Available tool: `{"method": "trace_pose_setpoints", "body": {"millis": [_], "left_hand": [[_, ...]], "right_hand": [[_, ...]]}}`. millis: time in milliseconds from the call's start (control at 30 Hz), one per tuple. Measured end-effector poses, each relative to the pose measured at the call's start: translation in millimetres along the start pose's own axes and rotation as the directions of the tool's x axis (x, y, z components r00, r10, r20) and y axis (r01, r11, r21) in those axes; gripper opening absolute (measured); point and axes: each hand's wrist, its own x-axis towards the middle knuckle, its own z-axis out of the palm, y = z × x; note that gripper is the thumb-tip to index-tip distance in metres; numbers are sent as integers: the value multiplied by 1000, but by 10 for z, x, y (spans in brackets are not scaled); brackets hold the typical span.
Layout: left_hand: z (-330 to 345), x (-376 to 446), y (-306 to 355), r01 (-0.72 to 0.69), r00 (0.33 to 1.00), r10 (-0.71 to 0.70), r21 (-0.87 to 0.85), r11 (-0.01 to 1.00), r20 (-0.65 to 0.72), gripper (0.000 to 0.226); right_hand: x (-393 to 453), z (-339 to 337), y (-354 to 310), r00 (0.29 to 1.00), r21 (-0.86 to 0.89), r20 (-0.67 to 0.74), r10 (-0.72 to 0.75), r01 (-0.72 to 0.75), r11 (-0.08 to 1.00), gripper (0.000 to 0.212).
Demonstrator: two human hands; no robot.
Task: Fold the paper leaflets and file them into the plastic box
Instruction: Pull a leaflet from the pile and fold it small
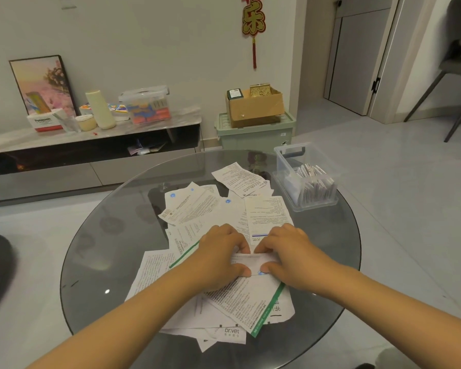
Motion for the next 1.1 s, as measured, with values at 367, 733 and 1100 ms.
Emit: {"method": "trace_pose_setpoints", "body": {"millis": [367, 733, 1100], "left_hand": [[-24, 44, 121, 80, 997, -80, -205, 976, 11, 16], [6, 74, 208, -18, 993, -1, -163, 986, -119, 11], [-97, 95, 285, -103, 972, -24, -510, 854, -235, 12]], "right_hand": [[-39, -99, 65, 987, 209, 62, 148, -158, 965, 21], [-73, -168, 154, 988, 217, 25, 154, -155, 964, 17], [-100, -345, 192, 916, 86, -390, 92, -63, 994, 20]]}}
